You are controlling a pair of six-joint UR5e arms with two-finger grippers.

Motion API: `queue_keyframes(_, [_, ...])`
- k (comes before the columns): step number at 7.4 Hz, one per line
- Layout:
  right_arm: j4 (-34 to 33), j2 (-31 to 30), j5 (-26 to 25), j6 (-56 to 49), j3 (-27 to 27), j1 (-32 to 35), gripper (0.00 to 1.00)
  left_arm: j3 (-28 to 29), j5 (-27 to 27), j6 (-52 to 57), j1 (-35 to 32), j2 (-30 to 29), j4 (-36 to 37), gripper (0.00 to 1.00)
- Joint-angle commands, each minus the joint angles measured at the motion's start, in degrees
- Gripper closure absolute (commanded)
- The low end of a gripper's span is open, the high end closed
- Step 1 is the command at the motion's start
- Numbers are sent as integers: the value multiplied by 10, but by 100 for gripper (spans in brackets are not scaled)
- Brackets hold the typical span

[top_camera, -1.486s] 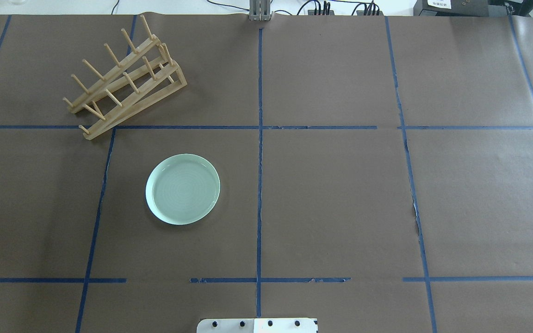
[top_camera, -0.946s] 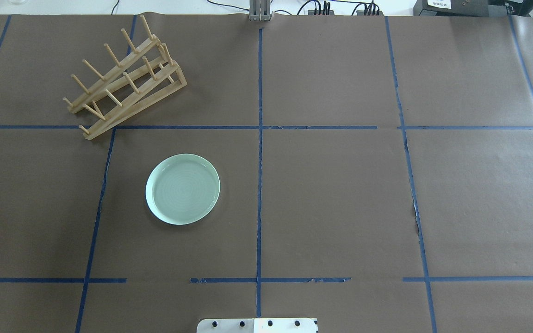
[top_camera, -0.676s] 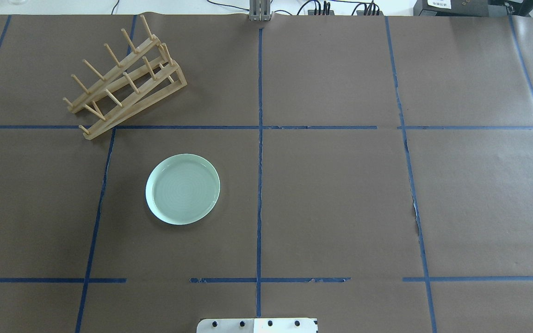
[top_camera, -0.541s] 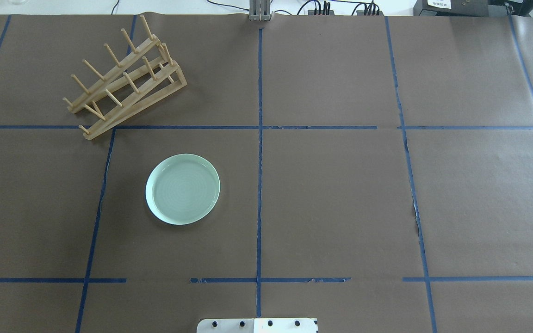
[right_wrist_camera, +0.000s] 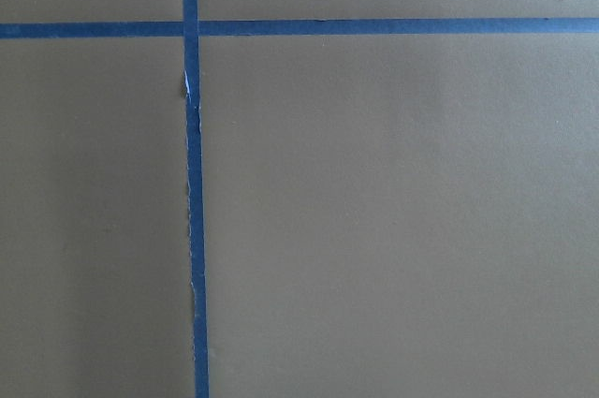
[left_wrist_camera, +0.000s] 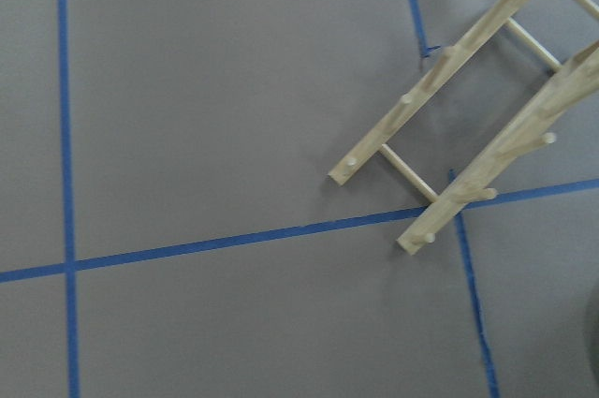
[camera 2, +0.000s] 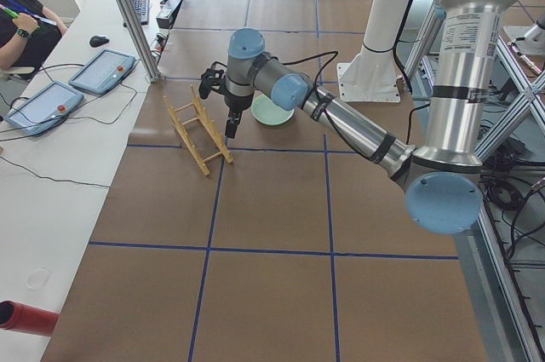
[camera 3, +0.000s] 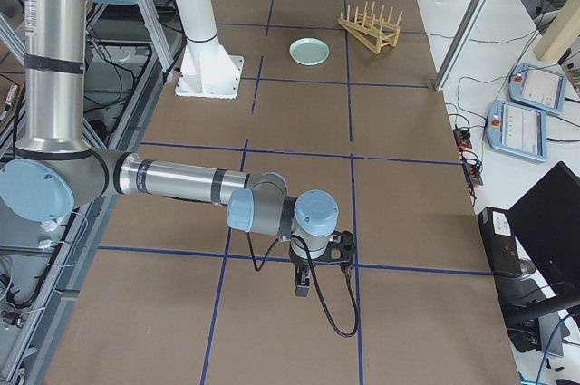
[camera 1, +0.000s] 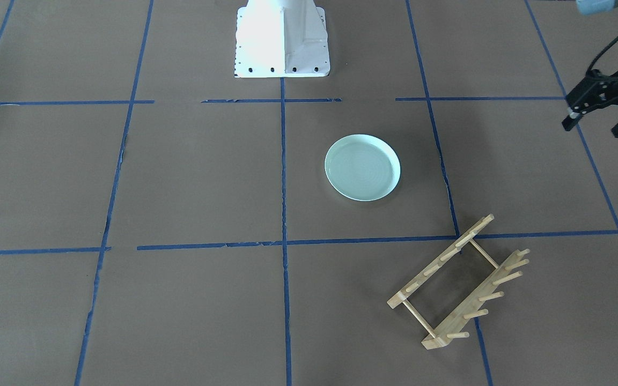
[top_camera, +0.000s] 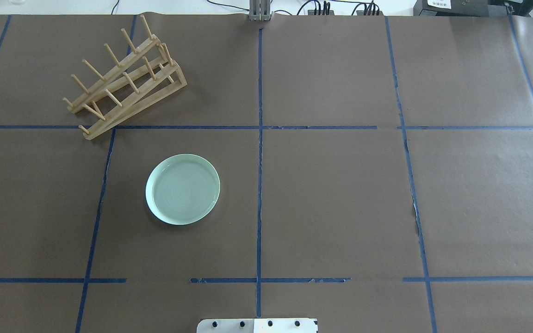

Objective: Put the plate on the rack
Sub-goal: 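Move the left gripper over the light green plate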

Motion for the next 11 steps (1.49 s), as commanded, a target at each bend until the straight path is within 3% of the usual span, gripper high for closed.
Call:
queue_keyframes(1, [0, 0, 0, 0, 0, 0, 0, -1, 56, -102, 109, -151, 160, 0])
queue_keyframes(3, [0, 0, 0, 0, -1, 0, 0, 50, 100, -225, 197, -239, 184, 0])
queue_keyframes(6, [0, 0, 0, 0, 0, 0, 0, 174, 148, -302, 280, -327, 162, 0])
queue_keyframes(8, [0, 0, 0, -1, 0, 0, 0, 247, 201, -354, 336, -346, 117, 0])
queue_keyframes(11, [0, 0, 0, -1, 0, 0, 0, 311, 200, -387, 357, -351, 24, 0])
